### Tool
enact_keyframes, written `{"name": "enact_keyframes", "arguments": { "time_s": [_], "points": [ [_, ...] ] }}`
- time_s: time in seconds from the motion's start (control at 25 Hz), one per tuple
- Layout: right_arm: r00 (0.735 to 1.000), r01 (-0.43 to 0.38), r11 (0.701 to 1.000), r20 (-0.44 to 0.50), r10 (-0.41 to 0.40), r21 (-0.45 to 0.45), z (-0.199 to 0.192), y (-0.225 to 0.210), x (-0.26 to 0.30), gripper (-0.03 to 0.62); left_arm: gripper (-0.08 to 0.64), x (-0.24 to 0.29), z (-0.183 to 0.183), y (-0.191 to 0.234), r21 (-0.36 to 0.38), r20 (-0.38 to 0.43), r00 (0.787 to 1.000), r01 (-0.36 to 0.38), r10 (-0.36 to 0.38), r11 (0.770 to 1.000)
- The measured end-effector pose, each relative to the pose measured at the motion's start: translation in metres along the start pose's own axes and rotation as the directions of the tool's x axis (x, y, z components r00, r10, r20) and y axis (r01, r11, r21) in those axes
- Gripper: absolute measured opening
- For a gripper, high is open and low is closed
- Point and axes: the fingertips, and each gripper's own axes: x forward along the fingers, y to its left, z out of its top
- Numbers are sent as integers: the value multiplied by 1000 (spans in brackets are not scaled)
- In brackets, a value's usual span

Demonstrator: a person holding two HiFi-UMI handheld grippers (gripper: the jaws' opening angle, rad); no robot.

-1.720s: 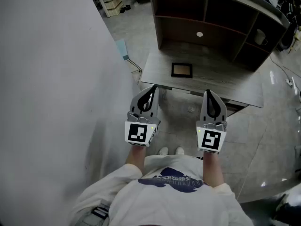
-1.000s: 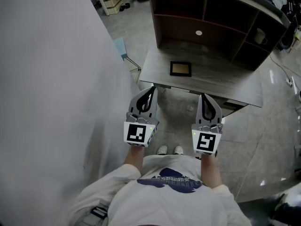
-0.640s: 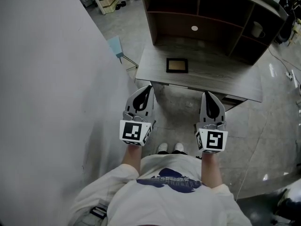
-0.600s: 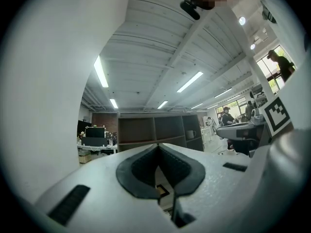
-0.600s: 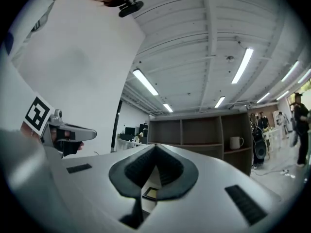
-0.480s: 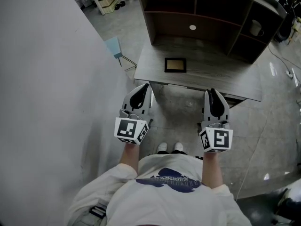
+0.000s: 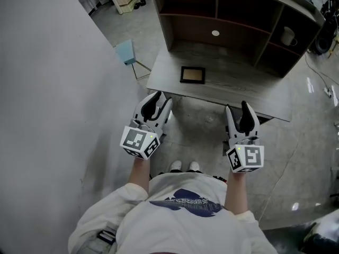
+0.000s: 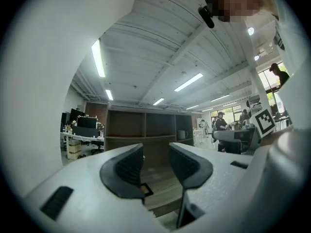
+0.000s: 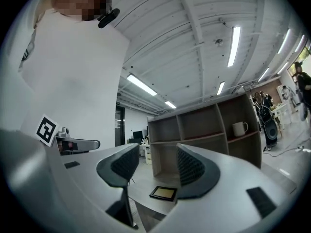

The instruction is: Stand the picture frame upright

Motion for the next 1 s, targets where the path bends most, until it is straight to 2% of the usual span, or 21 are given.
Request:
{"name": "enact_keyframes", "arguments": {
  "time_s": [0.08,0.2,0.52,0.76,1.0],
  "points": [
    [1000,-26,1000,-16,26,17,-4,-7,3,230,178,6,-4,-6,23,-33,999,4,-4,1000],
    [998,-39,998,-38,41,40,-10,-19,8,242,215,12,-12,-9,56,-79,997,-1,6,998],
    [990,-91,994,-106,96,57,-34,-28,34,261,239,26,-33,10,75,-165,986,-20,32,997],
    [974,-131,991,-181,136,39,-57,-24,65,272,244,43,-59,40,107,-245,970,40,-13,994],
    [957,-157,988,-249,151,-7,-68,-15,110,285,250,75,-69,79,111,-281,955,125,-90,986]
  ]
}}
